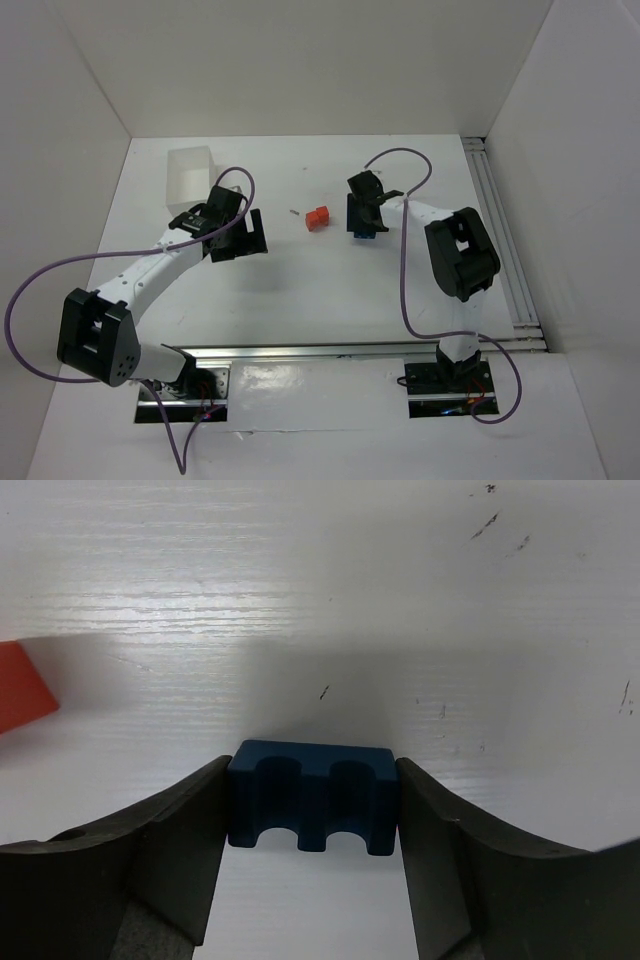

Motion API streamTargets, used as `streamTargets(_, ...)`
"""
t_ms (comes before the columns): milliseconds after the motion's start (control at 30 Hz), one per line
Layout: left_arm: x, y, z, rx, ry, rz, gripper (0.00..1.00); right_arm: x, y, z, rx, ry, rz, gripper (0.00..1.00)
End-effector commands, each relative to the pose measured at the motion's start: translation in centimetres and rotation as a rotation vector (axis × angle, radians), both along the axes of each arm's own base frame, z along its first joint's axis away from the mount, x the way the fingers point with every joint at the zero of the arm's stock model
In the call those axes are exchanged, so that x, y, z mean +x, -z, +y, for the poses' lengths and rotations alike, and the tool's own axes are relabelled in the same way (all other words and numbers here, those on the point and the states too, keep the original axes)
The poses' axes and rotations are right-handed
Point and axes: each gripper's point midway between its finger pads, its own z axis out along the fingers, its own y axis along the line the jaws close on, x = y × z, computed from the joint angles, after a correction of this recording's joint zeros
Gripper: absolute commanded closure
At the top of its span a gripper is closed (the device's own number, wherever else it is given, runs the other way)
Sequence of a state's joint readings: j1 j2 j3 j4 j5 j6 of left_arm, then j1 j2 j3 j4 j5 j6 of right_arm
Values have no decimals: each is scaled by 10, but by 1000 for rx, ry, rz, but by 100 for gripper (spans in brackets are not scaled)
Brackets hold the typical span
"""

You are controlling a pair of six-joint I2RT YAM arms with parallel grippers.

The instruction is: Build the wood block tower

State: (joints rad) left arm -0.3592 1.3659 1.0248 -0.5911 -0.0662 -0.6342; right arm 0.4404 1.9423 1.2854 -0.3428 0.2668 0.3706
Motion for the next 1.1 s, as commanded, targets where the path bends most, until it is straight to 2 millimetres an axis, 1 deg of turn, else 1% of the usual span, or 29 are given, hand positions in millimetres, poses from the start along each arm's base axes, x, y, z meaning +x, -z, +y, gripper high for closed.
streamTargets(0,3,-3,-1,-2,-9,-20,1,22,-34,6,18,23,-103,50)
streamTargets(33,3,-3,-1,-2,-9,-20,1,24,-47,6,22,15,-125,50)
streamTargets(67,3,-3,-1,-2,-9,-20,1,24,-52,6,19,6,-134,50)
streamTargets(167,3,-3,-1,-2,-9,-20,1,28,-76,6,13,-20,-169,50)
streamTargets(267,3,-3,-1,-2,-9,-20,1,28,-80,6,3,-30,-165,50)
streamTargets(300,3,-3,-1,-2,-9,-20,1,26,-78,5,-2,-30,-154,50)
streamTargets(400,3,-3,-1,-2,-9,-20,1,17,-64,0,-23,-38,-120,49)
streamTargets(433,3,-3,-1,-2,-9,-20,1,11,-53,-1,-28,-45,-91,49)
streamTargets(500,3,-3,-1,-2,-9,-20,1,9,-38,0,-27,-42,-61,49)
streamTargets(533,3,-3,-1,-2,-9,-20,1,8,-37,2,-14,-40,-58,49)
streamTargets(567,3,-3,-1,-2,-9,-20,1,3,-25,-1,-24,-41,-36,49)
streamTargets(600,3,-3,-1,-2,-9,-20,1,5,-25,2,-11,-48,-42,49)
streamTargets(633,3,-3,-1,-2,-9,-20,1,0,-17,1,-14,-39,-21,49)
streamTargets(667,3,-5,-1,-5,-9,-29,1,-1,-14,2,-4,-46,-17,49)
streamTargets(733,4,-5,1,2,-14,-32,1,-1,-14,2,-4,-46,-17,49)
streamTargets(767,4,-5,1,2,-14,-32,1,-3,-11,2,-6,-46,-14,49)
streamTargets(800,4,-5,1,2,-14,-32,1,-3,-14,2,-2,-46,-22,49)
streamTargets(867,4,-5,1,2,-14,-32,1,-3,-14,4,6,-52,-19,47)
streamTargets(900,4,-5,1,2,-14,-32,1,-4,-9,3,1,-52,-8,47)
streamTargets(967,4,-5,1,2,-14,-32,1,-4,-9,3,-4,-60,-7,46)
streamTargets(1000,4,-5,1,2,-14,-32,1,-5,-3,2,-10,-60,5,46)
streamTargets(1033,4,-5,1,2,-14,-32,1,-6,2,2,-15,-60,16,44)
streamTargets(1067,4,-5,1,2,-14,-32,1,-6,2,2,-15,-60,16,43)
